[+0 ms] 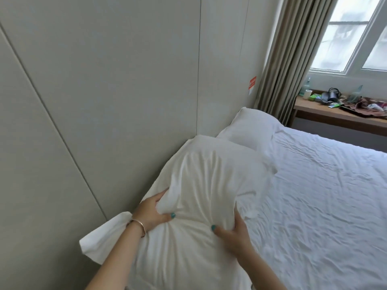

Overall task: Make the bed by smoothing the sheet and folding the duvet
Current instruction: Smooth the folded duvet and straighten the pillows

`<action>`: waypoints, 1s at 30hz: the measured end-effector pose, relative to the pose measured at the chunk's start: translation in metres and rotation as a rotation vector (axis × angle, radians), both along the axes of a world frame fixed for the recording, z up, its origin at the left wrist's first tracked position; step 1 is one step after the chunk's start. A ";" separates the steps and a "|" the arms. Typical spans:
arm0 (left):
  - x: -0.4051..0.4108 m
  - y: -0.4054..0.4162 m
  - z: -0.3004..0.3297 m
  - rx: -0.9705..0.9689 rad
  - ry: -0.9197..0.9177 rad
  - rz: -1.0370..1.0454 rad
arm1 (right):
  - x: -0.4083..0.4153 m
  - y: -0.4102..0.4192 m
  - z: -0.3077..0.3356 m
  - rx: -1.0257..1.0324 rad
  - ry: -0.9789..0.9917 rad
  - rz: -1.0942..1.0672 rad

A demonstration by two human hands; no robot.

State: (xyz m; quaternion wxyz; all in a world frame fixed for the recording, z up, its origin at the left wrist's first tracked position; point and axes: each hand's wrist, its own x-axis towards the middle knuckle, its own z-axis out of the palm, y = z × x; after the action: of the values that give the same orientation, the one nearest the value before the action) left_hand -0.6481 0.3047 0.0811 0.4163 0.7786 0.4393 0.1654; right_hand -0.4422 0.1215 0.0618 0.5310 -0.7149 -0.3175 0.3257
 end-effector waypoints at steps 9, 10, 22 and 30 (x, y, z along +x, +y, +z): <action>0.009 0.028 -0.027 -0.148 0.303 0.175 | 0.030 0.013 -0.005 -0.343 0.055 -0.302; 0.016 0.030 -0.027 -0.166 0.235 0.232 | 0.044 0.022 0.002 -0.322 0.061 -0.364; 0.103 0.061 -0.038 -0.153 0.108 0.205 | 0.109 0.079 -0.009 -0.160 0.184 -0.031; 0.087 0.111 0.001 0.057 0.319 0.122 | 0.102 0.081 -0.003 -0.135 -0.019 0.011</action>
State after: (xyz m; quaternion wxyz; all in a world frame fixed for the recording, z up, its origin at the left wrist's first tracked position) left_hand -0.5615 0.4153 0.0817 0.3081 0.7785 0.5414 0.0772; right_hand -0.3407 0.2027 0.0589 0.4767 -0.7504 -0.3036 0.3427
